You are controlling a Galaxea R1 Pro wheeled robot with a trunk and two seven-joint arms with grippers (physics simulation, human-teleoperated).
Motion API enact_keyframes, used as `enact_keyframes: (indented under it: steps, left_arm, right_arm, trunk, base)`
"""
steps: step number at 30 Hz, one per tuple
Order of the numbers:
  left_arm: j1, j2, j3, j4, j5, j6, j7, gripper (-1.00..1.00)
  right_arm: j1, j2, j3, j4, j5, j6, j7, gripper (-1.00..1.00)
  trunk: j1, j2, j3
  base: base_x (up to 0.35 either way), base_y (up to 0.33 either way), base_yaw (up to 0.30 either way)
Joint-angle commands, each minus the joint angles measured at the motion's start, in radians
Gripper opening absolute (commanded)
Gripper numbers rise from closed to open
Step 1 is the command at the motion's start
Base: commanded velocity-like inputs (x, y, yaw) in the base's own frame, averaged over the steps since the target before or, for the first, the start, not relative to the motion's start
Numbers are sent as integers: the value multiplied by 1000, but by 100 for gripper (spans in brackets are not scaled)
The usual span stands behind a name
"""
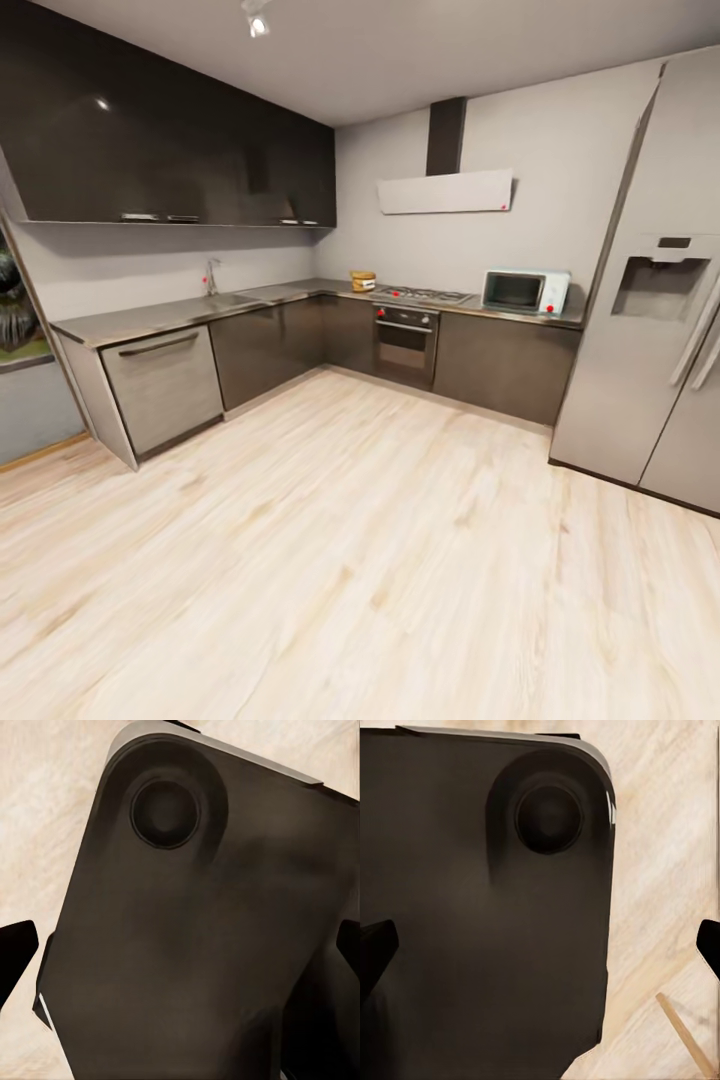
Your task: In the kitchen, take the popcorn bag from the countertop, put it into the microwave, and heat it until the popcorn is cooked so the cooked popcorn ends up inside the bag.
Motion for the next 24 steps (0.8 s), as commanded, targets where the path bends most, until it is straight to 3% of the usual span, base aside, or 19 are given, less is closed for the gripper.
enact_keyframes:
  steps: [1,24]
  left_arm:
    - [0,0,-2,-1,6,-1,0,100]
    - [0,-2,-1,-1,7,-3,2,100]
  right_arm:
    - [0,0,0,1,1,-5,-1,100]
    - [0,4,0,3,0,4,-2,100]
  trunk:
    - [1,0,-1]
    - [1,0,-1]
  base:
    - [321,0,-1]
    - [322,0,0]
